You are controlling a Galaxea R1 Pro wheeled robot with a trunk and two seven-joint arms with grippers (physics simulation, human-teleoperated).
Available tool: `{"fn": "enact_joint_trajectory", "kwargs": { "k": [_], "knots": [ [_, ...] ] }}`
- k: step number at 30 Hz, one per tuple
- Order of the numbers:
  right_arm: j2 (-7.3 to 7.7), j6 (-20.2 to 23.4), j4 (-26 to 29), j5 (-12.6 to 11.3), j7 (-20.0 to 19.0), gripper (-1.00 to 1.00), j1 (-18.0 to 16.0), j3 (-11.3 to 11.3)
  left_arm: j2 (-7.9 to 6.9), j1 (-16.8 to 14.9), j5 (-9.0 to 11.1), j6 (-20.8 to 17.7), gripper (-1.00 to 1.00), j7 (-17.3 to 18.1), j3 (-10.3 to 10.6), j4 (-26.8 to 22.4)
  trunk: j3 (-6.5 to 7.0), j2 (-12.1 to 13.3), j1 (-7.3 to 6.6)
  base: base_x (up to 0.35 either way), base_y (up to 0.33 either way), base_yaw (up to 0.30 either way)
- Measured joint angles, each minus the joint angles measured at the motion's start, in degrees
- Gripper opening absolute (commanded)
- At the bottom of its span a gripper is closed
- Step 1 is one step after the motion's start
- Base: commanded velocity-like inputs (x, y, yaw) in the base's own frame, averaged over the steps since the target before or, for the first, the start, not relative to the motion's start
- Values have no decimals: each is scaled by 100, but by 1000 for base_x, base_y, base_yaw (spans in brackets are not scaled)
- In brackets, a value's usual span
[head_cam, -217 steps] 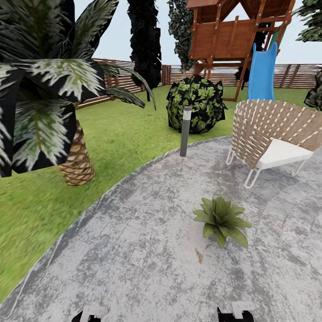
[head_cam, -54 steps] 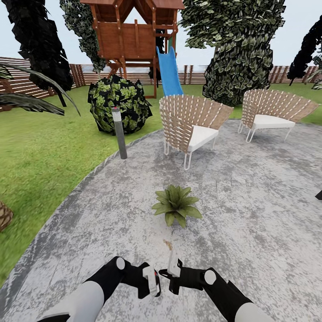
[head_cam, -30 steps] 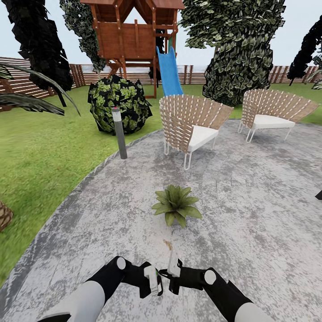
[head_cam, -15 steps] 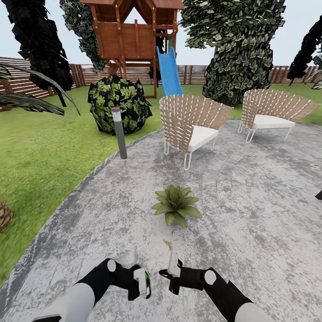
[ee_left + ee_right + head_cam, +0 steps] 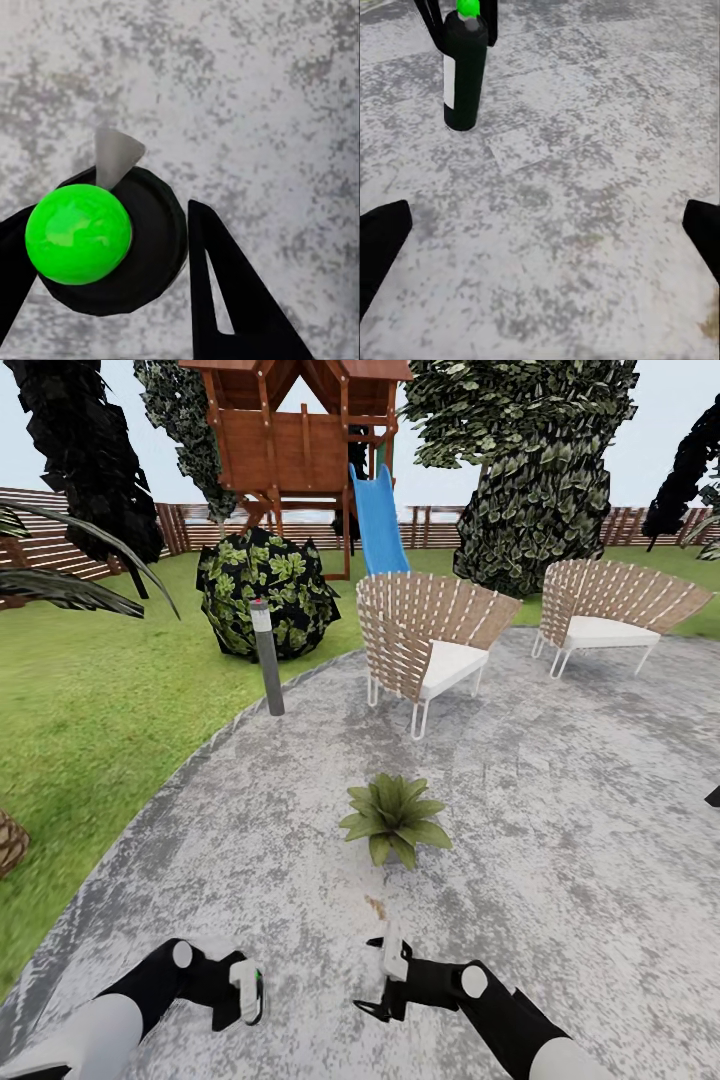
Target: Pick up the pesticide atomizer in the garden and spray insectifuge to fully cover both potted plants in the garden.
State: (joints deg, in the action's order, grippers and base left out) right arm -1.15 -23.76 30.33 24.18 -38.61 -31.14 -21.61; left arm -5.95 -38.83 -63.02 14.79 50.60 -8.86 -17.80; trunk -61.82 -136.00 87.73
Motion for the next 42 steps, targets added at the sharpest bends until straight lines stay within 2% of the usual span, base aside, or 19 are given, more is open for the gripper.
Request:
{"fn": "enact_joint_trajectory", "kwargs": {
  "k": [2,4,7,9,11,13,14,16,17,18,19,21,23,25,27,32,35,38,42],
  "knots": [
    [7,1,-16,-2,17,100,-1,23,-67,0,14,-17,-100,-7,-36,-10,0,0,0,0,0,0],
    [104,3,-27,-5,31,100,0,28,-101,0,33,-50,-100,-20,-66,-33,0,0,0,0,0,0],
    [481,-7,-311,-29,236,100,5,47,-105,1,74,-82,-100,-337,-92,-28,0,0,0,0,0,0],
    [719,-19,-1009,-130,758,100,7,198,-84,1,90,-120,-100,-658,-107,1,0,0,0,0,0,0],
    [830,-37,-1757,-206,1455,100,6,418,-48,1,102,-237,-100,-827,-114,13,0,0,0,0,0,0],
    [940,-53,-2492,-156,2337,100,10,632,-31,1,143,-349,-100,-879,-134,16,0,0,0,0,0,0],
    [960,-53,-2636,-201,2645,100,14,645,-25,1,204,-384,-100,-888,-139,17,0,0,0,0,0,0],
    [944,-52,-2792,-526,3459,100,41,701,-18,0,517,-462,-100,-907,-141,17,0,0,0,0,0,0],
    [907,-51,-2833,-896,3821,100,89,755,-20,0,686,-511,-100,-911,-136,15,0,0,0,0,0,0],
    [869,-49,-2850,-1153,3994,100,127,800,-21,0,764,-550,-100,-912,-134,14,0,0,0,0,0,0],
    [824,-50,-2864,-1552,4151,100,170,842,-22,1,831,-633,-100,-915,-141,11,0,0,0,0,0,0],
    [794,-50,-2877,-2355,4281,100,292,920,-3,1,885,-1033,-100,-918,-150,-22,0,0,0,0,0,0],
    [791,-49,-2880,-2759,4337,100,387,928,55,-2,885,-1396,-100,-932,-142,-45,0,0,0,0,0,0],
    [806,-51,-2881,-2915,4361,100,430,930,98,-24,868,-1777,-100,-939,-139,-59,0,0,0,0,0,0],
    [816,-51,-2881,-2976,4370,100,449,929,119,-51,886,-2371,-100,-934,-131,-73,0,0,0,0,0,0],
    [818,-51,-2881,-2991,4372,100,464,929,116,-80,1083,-2876,-100,-930,-119,-73,0,0,0,0,0,0],
    [818,-51,-2877,-3042,4372,100,471,930,185,-271,1256,-3600,-100,-922,-130,-87,1,0,0,0,0,0],
    [818,-51,-2875,-3065,4372,100,471,937,303,-511,1280,-4061,-100,-914,-113,-86,1,0,0,0,0,0],
    [818,-51,-2873,-3070,4376,100,471,938,338,-640,1246,-4413,-100,-872,-54,-87,0,0,0,5,2,0]
  ]
}}
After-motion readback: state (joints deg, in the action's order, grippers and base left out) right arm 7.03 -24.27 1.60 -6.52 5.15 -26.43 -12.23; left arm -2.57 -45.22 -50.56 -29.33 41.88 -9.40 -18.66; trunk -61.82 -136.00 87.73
